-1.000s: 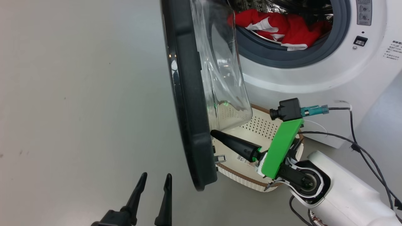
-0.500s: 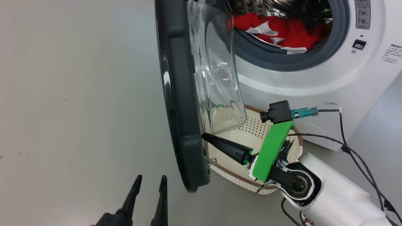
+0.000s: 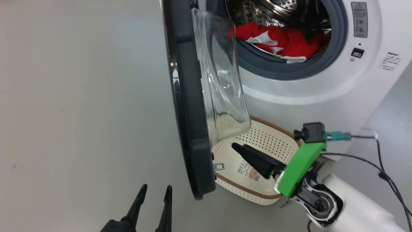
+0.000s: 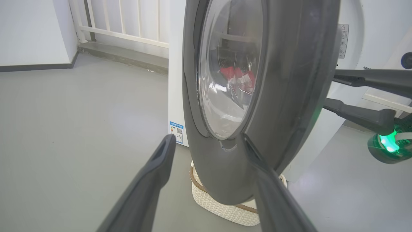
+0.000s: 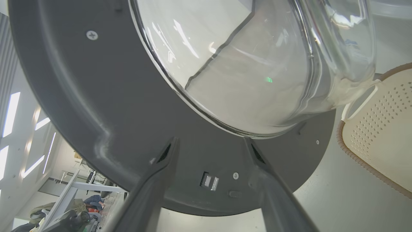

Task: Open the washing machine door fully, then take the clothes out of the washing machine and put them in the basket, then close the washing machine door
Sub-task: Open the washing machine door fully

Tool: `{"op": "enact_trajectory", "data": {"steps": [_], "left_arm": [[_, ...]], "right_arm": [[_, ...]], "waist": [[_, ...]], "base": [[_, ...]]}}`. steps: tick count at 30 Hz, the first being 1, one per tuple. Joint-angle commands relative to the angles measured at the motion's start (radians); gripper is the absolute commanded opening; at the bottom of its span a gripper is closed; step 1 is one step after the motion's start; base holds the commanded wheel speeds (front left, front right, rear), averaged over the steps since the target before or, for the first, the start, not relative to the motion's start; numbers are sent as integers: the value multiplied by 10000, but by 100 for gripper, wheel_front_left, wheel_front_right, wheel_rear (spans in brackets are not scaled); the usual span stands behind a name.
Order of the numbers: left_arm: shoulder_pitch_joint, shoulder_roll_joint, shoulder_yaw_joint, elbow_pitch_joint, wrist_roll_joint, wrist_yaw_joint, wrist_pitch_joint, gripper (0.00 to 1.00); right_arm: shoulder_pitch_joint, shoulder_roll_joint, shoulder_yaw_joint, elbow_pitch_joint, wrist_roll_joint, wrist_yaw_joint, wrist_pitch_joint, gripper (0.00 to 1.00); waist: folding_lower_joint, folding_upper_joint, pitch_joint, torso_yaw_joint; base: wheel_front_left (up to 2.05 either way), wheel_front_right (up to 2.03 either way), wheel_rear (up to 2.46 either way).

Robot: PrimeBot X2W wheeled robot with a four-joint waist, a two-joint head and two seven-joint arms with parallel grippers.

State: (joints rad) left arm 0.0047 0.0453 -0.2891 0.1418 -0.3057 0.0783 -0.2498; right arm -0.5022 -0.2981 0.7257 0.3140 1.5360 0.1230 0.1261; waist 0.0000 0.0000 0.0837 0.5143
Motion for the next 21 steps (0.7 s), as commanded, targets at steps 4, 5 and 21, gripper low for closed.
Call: {"op": "enact_trajectory", "data": {"steps": [4, 5, 21], "left_arm": [[-249, 49, 409, -7, 165, -156, -120, 100], [-255, 49, 424, 40, 175, -180, -120, 100], [-324, 49, 1123, 487, 415, -590, -120, 100]], "right_arm": [[515, -200, 42, -54, -191, 77, -538, 100], [634, -265, 52, -17, -217, 77, -681, 100], [1461, -1146, 951, 1135, -1437, 77, -3266, 100]], "waist": [[0, 0, -143, -98], [0, 0, -179, -120], [0, 0, -218, -1011]], "base": [[0, 0, 0], [0, 0, 0], [0, 0, 0]]}}
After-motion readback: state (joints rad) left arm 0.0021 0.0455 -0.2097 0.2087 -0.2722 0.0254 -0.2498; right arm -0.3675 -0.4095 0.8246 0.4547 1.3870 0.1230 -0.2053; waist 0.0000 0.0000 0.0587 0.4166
